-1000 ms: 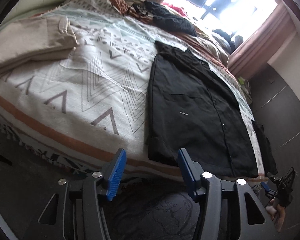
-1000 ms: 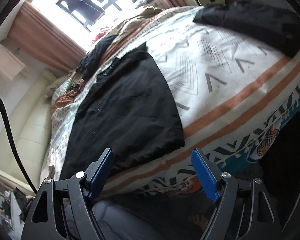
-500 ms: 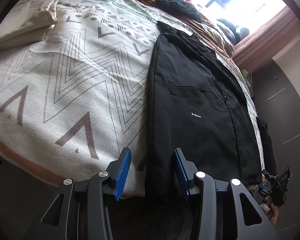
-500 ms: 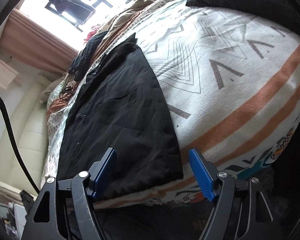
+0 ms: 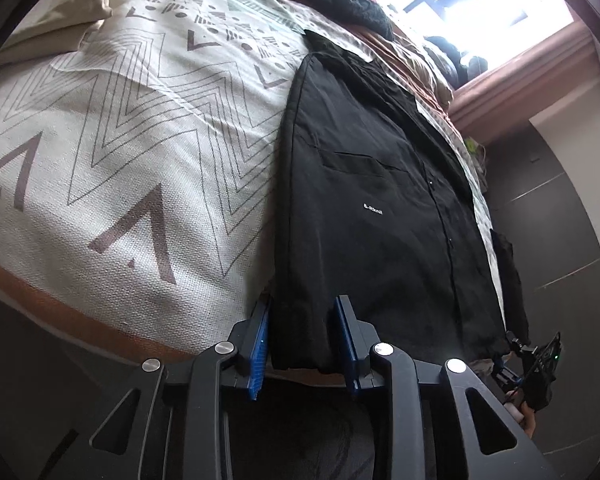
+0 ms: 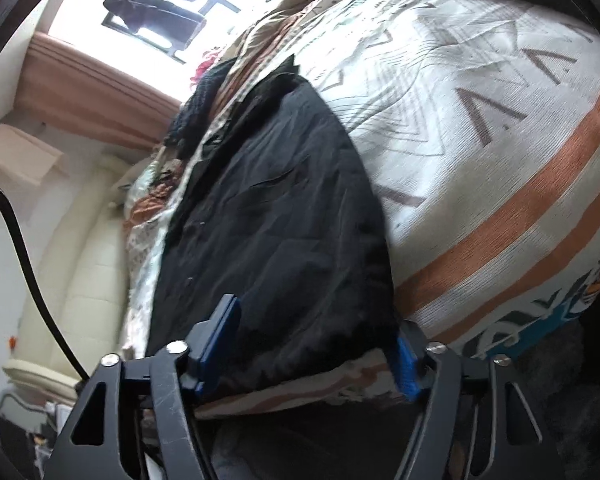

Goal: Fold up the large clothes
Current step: 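Grasp the shirt hem with both grippers, then lift the hem with both grippers and fold it toward the collar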

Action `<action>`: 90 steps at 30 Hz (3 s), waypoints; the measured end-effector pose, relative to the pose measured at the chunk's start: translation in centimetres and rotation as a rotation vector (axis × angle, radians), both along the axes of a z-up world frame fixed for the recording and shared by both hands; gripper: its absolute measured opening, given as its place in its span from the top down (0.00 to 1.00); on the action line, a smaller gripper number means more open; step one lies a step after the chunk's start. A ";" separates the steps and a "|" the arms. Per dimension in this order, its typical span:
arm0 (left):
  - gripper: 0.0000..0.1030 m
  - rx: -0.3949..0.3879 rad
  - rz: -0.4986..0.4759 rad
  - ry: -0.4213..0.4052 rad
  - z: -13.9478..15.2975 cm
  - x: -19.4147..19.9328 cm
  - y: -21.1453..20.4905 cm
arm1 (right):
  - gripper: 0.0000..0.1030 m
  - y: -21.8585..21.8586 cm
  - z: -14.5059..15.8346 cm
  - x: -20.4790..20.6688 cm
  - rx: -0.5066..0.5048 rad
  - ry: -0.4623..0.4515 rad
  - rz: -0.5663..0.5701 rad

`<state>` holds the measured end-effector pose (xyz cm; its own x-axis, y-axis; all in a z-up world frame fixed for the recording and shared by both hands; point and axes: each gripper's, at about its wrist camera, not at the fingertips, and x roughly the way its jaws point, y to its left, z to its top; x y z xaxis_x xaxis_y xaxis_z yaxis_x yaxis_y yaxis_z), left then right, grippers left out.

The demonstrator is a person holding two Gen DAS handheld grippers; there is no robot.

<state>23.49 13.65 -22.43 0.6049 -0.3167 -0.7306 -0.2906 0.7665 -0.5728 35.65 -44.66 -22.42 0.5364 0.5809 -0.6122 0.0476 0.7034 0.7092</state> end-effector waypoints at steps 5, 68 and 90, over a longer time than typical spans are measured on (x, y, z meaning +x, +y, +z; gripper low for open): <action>0.69 0.031 0.021 0.018 -0.1 1.3 -0.3 | 0.53 -0.5 -1.1 0.3 -0.001 0.036 -0.080; 0.89 0.006 0.192 -0.573 24.3 -20.1 2.7 | 0.91 2.2 23.1 -15.8 0.157 -0.482 0.087; 0.89 0.094 0.191 -0.574 30.1 -0.8 5.6 | 0.91 4.7 26.0 1.8 0.082 -0.460 0.053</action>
<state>22.70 19.23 7.66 0.9500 -0.1141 -0.2905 -0.0925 0.7861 -0.6111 37.49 -39.95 3.56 0.7100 0.6509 -0.2687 -0.3190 0.6375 0.7013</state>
